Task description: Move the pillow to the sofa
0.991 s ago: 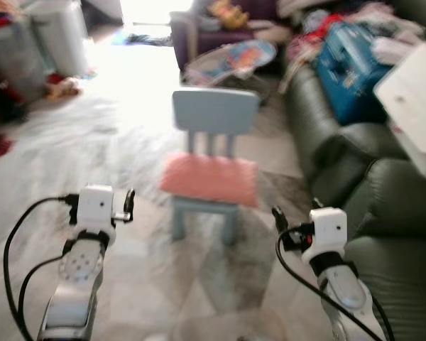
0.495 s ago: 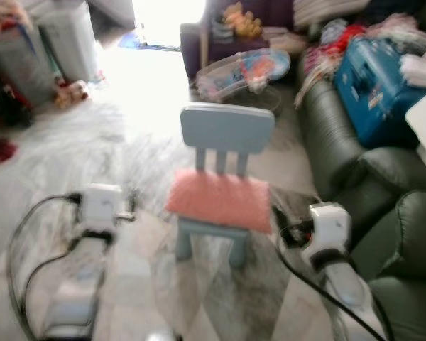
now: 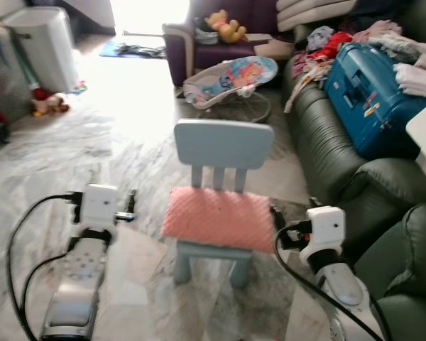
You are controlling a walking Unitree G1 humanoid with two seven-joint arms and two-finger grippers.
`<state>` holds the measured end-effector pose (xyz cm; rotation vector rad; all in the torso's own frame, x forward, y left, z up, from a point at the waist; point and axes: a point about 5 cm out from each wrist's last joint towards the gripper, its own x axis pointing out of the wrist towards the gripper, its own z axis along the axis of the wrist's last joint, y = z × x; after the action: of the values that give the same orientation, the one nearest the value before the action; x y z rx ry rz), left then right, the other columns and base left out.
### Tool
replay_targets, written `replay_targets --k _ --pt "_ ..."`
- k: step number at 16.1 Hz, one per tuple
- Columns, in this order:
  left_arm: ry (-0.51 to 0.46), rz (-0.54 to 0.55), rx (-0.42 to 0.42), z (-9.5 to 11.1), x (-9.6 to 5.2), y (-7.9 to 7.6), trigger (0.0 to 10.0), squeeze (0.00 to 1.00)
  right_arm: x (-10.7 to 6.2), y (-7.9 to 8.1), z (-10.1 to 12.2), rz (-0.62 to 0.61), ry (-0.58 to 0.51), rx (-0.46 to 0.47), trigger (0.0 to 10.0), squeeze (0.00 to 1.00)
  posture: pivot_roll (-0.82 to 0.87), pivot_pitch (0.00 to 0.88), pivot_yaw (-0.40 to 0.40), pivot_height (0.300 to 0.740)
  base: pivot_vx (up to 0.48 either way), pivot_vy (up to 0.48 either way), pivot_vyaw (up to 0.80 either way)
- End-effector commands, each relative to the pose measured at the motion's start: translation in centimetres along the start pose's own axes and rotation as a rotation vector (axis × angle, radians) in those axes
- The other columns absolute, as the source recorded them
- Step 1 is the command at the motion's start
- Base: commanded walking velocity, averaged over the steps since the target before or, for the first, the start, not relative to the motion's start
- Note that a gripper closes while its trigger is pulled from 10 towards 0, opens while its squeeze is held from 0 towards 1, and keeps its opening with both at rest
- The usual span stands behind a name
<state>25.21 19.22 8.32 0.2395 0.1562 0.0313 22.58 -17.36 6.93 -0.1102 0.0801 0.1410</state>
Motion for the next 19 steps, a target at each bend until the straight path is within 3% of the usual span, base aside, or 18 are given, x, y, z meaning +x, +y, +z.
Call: replay_targets --k 1,6,8,12,17,19 --pt "-0.012 -0.026 0.0 0.46 0.16 -0.91 10.0 0.0 0.04 -0.88 0.1 -0.021 0.0 -0.013 10.0 0.0 0.03 0.0 -0.012 0.74 0.375 -0.296 0.0" --pt "-0.011 -0.023 -0.032 0.41 -0.03 -0.91 10.0 0.0 0.14 -0.72 0.03 -0.02 0.003 -0.014 10.0 0.0 0.02 0.004 -0.011 0.74 0.371 -0.258 0.0" --pt "-0.03 -0.015 -0.067 0.55 -0.11 -0.81 10.0 0.0 0.1 -0.67 0.03 -0.021 0.004 -0.012 10.0 0.0 0.02 0.004 -0.011 0.74 0.0 0.0 0.0" --pt "-0.038 -0.008 -0.047 0.67 -0.04 -0.72 10.0 0.0 0.11 -0.7 -0.07 -0.024 0.006 -0.01 10.0 0.0 0.02 0.003 -0.011 0.74 0.0 0.0 0.0" --pt "-0.034 -0.012 -0.085 0.66 -0.13 -1.02 10.0 0.0 0.15 -0.86 -0.17 -0.028 0.009 -0.008 10.0 0.0 0.02 0.0 -0.014 0.74 0.0 0.0 0.0" --pt "-0.047 -0.031 -0.068 0.8 -0.09 -1.15 10.0 0.0 0.17 -0.86 -0.2 -0.028 0.012 -0.007 10.0 0.0 0.02 0.0 -0.016 0.74 0.0 0.461 0.0"
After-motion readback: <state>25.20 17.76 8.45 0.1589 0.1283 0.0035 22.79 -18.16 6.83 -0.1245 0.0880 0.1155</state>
